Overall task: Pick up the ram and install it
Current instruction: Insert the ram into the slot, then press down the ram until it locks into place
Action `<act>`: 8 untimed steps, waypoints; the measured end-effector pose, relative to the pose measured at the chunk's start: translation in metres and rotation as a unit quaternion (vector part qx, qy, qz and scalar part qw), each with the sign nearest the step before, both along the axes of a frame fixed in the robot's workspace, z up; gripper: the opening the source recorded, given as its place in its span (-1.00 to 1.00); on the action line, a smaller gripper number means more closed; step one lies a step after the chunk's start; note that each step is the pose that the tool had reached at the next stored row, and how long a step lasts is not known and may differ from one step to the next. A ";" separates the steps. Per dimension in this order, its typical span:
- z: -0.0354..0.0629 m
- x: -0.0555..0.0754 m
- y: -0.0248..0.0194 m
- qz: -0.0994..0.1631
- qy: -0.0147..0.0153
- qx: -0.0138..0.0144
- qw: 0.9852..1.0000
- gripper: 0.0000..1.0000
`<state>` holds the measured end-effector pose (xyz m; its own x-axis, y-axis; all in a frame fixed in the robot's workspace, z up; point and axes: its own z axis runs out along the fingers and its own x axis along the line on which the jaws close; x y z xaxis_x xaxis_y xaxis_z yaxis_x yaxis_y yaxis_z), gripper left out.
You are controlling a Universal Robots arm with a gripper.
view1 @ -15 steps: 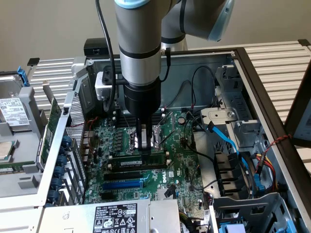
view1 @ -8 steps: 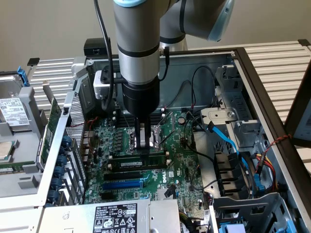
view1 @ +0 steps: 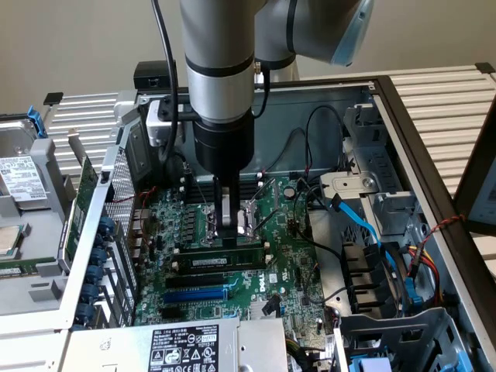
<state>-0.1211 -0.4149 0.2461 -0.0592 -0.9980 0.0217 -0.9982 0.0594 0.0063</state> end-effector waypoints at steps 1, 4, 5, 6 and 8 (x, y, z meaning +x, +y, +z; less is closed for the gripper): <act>0.0009 0.000 0.0000 0.000 0.000 0.000 1.000 -0.59; 0.0027 0.000 0.0000 -0.001 0.000 0.000 1.000 -0.59; 0.0030 0.000 0.0000 -0.001 0.000 0.000 1.000 -0.59; 0.0033 0.000 0.0000 -0.001 0.000 0.000 1.000 -0.59; 0.0034 0.000 0.0000 -0.002 0.000 0.000 1.000 -0.59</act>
